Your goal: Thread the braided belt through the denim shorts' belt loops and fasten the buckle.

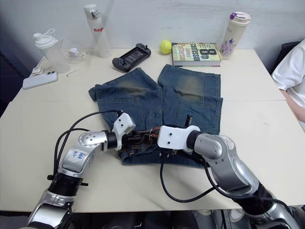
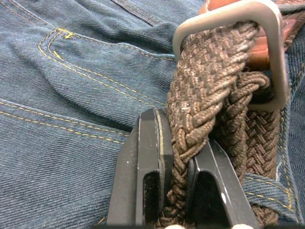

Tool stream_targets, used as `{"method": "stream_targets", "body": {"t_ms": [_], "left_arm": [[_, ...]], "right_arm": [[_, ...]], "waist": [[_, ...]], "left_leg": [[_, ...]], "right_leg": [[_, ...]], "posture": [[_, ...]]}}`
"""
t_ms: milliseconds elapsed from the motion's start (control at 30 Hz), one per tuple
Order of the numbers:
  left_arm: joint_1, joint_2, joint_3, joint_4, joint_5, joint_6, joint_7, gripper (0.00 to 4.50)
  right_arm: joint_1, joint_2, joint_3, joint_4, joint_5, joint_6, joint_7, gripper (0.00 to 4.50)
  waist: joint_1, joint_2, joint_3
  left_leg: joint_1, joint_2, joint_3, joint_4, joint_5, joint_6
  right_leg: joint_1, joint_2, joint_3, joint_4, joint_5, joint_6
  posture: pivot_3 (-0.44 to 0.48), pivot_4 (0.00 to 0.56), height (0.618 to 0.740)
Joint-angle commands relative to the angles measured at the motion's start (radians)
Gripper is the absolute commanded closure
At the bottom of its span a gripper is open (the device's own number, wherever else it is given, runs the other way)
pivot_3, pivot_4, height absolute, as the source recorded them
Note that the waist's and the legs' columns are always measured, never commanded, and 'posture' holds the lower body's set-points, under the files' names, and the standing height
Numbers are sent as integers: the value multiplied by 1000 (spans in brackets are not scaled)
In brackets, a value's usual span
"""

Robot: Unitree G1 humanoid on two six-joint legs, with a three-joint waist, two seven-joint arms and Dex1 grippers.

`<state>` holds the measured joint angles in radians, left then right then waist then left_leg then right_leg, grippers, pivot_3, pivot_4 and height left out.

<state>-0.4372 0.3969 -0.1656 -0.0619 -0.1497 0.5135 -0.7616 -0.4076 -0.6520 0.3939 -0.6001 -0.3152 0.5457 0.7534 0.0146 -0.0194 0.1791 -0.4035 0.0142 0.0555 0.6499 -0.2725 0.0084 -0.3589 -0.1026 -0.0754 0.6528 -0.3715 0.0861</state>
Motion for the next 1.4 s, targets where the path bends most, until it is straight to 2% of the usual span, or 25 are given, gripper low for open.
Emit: {"method": "stream_targets", "body": {"t_ms": [33, 200, 333, 433, 533, 567, 700, 800, 900, 933, 967, 1100, 1267, 1400], "left_arm": [[-5, -6, -5, -4, -14, -17, -5, 4500], [-4, -12, 27, -24, -38, -30, -4, 4500], [0, -29, 93, -54, -123, 11, -20, 2762], [23, 9, 163, -119, -186, 72, -25, 1416], [82, 78, 323, -202, -371, 203, -75, 88], [98, 100, 353, -218, -415, 236, -89, 88], [202, 205, 344, -239, -411, 216, -153, 88], [221, 211, 320, -240, -405, 190, -156, 949], [224, 202, 289, -227, -374, 137, -151, 2051], [215, 186, 287, -225, -383, 141, -136, 2225], [208, 175, 283, -223, -389, 142, -126, 2688], [231, 190, 171, -197, -287, 58, -140, 4481], [251, 214, 54, -114, -155, -22, -127, 4481], [250, 215, -4, -35, -77, -98, -106, 4481]], "right_arm": [[5, 5, 11, -22, -18, -12, 5, 4416], [21, 11, 25, -18, -26, -4, 10, 4416], [27, 18, 26, -14, -30, -1, 9, 4500], [36, 31, 13, -16, -24, -3, -4, 4500], [47, 44, -19, -23, 2, -22, -14, 4500], [50, 47, -27, -24, 8, -26, -15, 4500], [54, 46, -45, -16, 21, -45, -16, 4500], [57, 42, -55, -3, 22, -61, -17, 4500], [59, 38, -61, 5, 24, -71, -18, 4500], [60, 39, -63, 5, 25, -72, -18, 4500], [60, 40, -65, 6, 26, -72, -17, 4500], [61, 44, -76, 0, 31, -68, -18, 4500], [73, 36, -116, -2, 43, -58, -24, 4500], [129, 24, -236, -14, 92, -47, -36, 4500]], "waist": [[0, 0, 0], [-1, 0, 0], [-1, 0, 0], [-5, 0, 0], [-16, 0, 0], [-18, 0, 0], [-19, 1, 1], [-8, 1, 1], [-5, 1, 1], [-7, 1, 1], [-9, 1, 1], [-16, 1, 1], [-17, 1, 1], [-9, 1, 1]], "left_leg": [[0, 0, 0, 0, 0, 0], [0, 0, 0, 0, 0, 0], [0, 0, 0, 0, 0, 0], [0, 0, 0, 0, 0, 0], [0, 1, -1, -1, 0, -1], [0, 1, -1, -1, 0, -1], [1, 1, -1, -2, 0, -1], [0, 1, -2, -1, 0, -1], [0, 0, -3, -1, 0, -1], [0, 0, -3, -1, 0, -1], [0, 0, -3, -1, 0, -1], [0, 1, -3, -2, 0, -1], [0, 1, -2, -2, 0, -1], [1, 0, -2, -2, 0, -1]], "right_leg": [[0, 0, 0, 0, 0, 0], [0, 0, 0, 0, 0, 0], [0, 0, 0, 0, 0, 0], [0, 0, 0, 0, 0, 0], [0, 0, 0, 0, 0, 0], [0, 0, 0, 0, 0, 0], [0, 1, 0, -1, 0, 0], [0, 0, 0, -3, 0, 0], [2, 0, 0, -7, 0, 0], [2, -1, 0, -7, 0, 0], [1, 0, 0, -7, 0, 0], [1, 0, 0, -7, 0, 0], [1, 1, 0, -7, 0, 0], [2, 0, 0, -7, 0, 0]], "posture": [[0, 150, 740], [0, 150, 740], [0, 150, 740], [0, 150, 740], [0, 150, 740], [0, 150, 740], [0, 150, 740], [0, 150, 740], [0, 150, 740], [0, 150, 740], [0, 150, 740], [0, 150, 740], [0, 150, 740], [0, 150, 740]]}}
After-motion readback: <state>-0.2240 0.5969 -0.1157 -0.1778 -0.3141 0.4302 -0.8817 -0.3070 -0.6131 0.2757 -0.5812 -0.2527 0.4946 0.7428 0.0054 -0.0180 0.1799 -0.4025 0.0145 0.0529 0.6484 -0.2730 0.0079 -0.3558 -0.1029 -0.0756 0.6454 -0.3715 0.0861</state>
